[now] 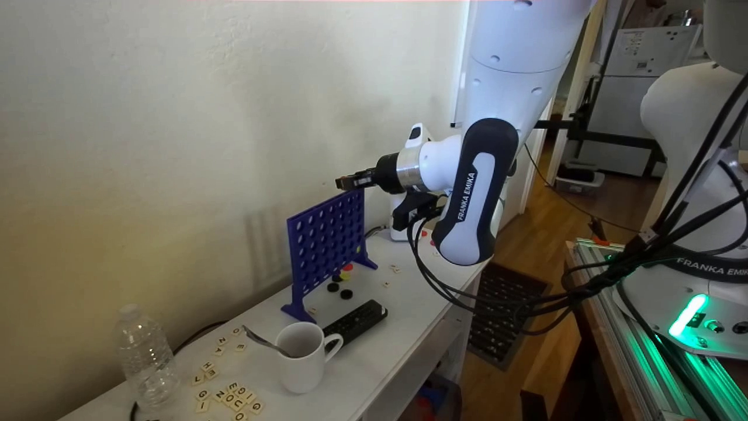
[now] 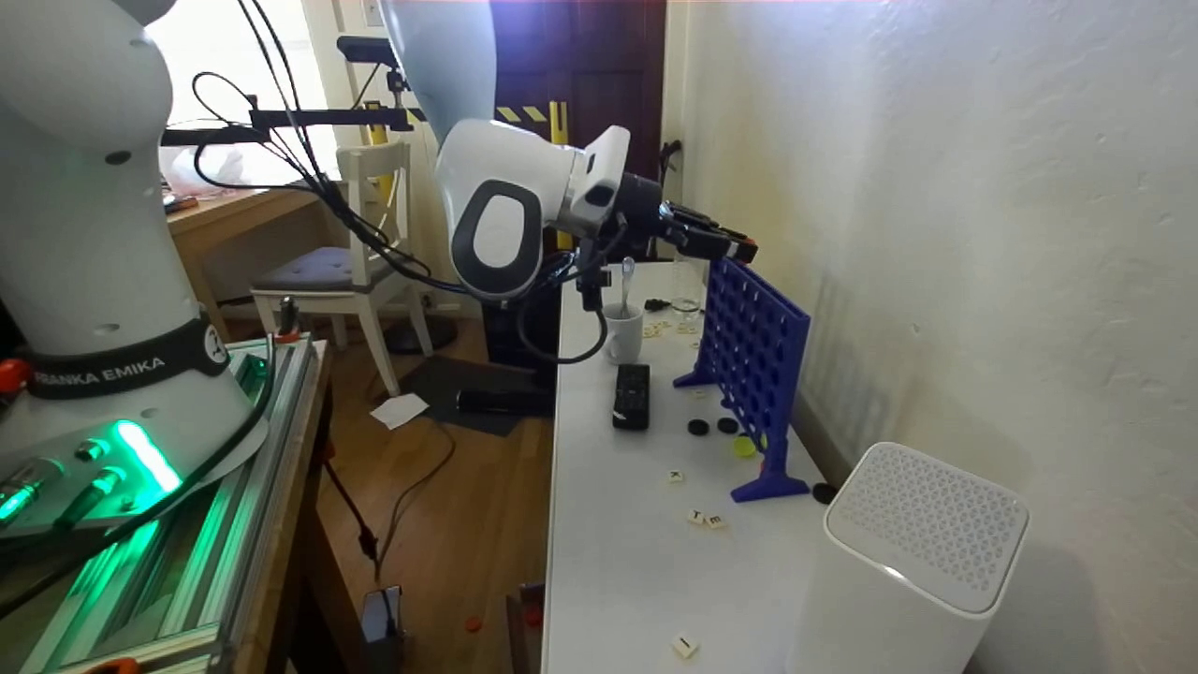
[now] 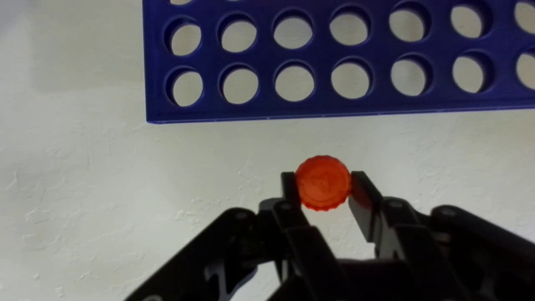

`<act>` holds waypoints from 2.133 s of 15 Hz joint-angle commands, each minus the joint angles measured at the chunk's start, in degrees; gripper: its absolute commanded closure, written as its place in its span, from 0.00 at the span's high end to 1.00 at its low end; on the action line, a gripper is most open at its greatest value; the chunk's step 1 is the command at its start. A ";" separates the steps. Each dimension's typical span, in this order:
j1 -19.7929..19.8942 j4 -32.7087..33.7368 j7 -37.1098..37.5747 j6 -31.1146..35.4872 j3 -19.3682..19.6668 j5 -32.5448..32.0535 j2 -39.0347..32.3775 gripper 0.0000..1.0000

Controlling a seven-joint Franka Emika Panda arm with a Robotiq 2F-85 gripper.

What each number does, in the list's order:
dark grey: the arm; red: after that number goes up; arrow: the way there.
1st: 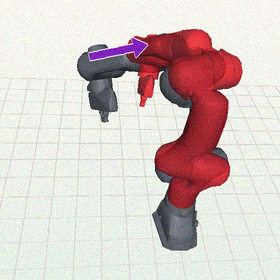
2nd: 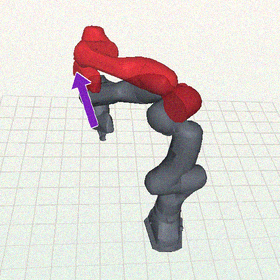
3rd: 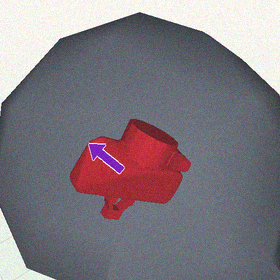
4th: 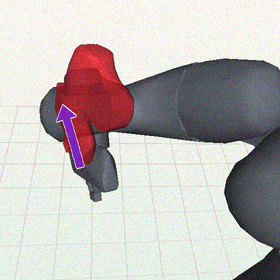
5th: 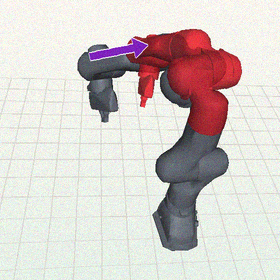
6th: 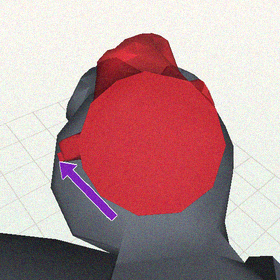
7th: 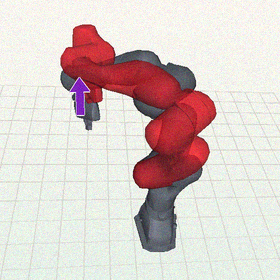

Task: Put one orange chip inside the blue gameboard.

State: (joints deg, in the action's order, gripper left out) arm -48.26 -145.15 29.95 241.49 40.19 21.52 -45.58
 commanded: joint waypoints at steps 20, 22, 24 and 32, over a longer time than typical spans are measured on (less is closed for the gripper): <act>6.06 5.21 -3.60 1.10 -3.71 0.00 -1.65 0.11; 6.45 5.30 -3.36 1.11 -4.20 -0.38 -1.71 0.11; 6.61 5.27 -3.18 1.12 -4.26 -0.45 -1.90 0.11; 7.45 5.49 -1.66 1.15 -4.61 -1.21 -3.01 0.11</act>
State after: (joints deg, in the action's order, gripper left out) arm -41.50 -140.51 26.56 241.53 35.60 21.83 -47.38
